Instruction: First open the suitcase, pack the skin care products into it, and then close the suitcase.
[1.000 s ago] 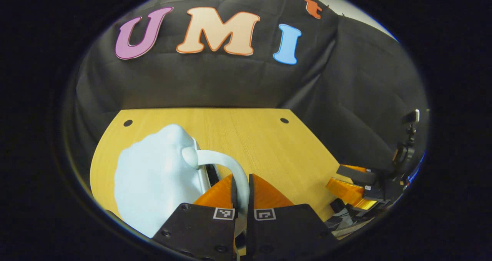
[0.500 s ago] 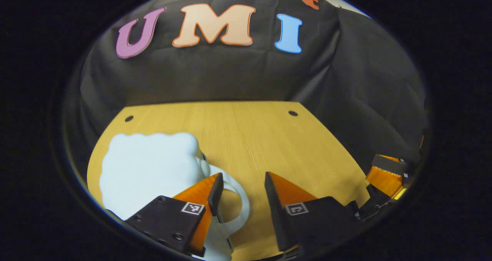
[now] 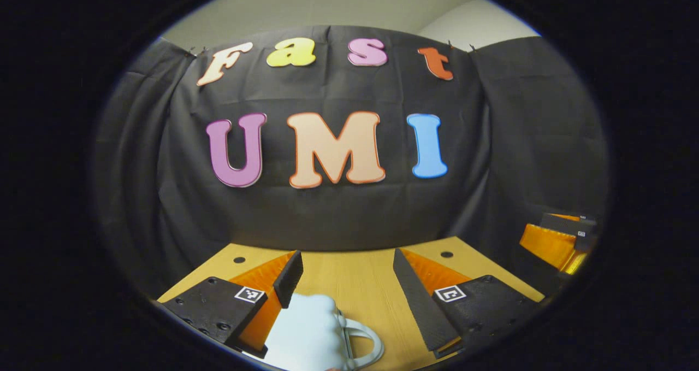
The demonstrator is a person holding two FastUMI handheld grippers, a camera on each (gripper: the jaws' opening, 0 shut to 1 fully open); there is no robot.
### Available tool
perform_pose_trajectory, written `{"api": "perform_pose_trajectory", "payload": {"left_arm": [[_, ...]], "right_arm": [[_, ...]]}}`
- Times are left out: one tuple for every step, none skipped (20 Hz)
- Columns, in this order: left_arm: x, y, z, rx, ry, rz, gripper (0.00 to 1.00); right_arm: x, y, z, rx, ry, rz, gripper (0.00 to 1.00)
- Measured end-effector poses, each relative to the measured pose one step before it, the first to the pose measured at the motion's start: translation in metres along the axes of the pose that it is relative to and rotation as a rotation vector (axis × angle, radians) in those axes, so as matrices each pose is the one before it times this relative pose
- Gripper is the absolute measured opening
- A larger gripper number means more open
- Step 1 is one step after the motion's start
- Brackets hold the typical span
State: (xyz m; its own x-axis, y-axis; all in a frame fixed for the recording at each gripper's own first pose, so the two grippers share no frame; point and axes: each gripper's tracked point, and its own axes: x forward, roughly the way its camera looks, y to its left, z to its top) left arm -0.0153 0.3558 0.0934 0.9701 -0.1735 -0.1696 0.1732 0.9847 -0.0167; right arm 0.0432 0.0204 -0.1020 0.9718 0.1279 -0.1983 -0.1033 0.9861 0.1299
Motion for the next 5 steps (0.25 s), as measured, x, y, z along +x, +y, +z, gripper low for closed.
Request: {"api": "perform_pose_trajectory", "payload": {"left_arm": [[-0.00011, 0.00249, 0.01082, -0.01934, -0.01997, -0.00002, 0.97], [0.00012, 0.00001, 0.01091, -0.01034, -0.01816, -0.0039, 0.97], [-0.00293, 0.00018, 0.01098, -0.00003, -0.02631, 0.00182, 0.97], [-0.00245, 0.0013, 0.00964, 0.00529, -0.02749, 0.00619, 0.97], [0.00086, 0.00249, 0.00971, 0.01125, -0.02331, 0.01214, 0.96]], "right_arm": [[-0.0002, 0.00708, 0.01947, -0.0024, -0.05115, 0.00729, 0.98], [-0.00031, 0.00379, 0.01508, -0.01158, -0.04003, 0.01151, 0.98], [0.00022, 0.00173, 0.01354, -0.01609, -0.0351, 0.0046, 0.98], [-0.00192, 0.00095, 0.01071, -0.01692, -0.02889, 0.00125, 0.98], [-0.00264, 0.00186, 0.01046, -0.01554, -0.02513, 0.00223, 0.97]]}}
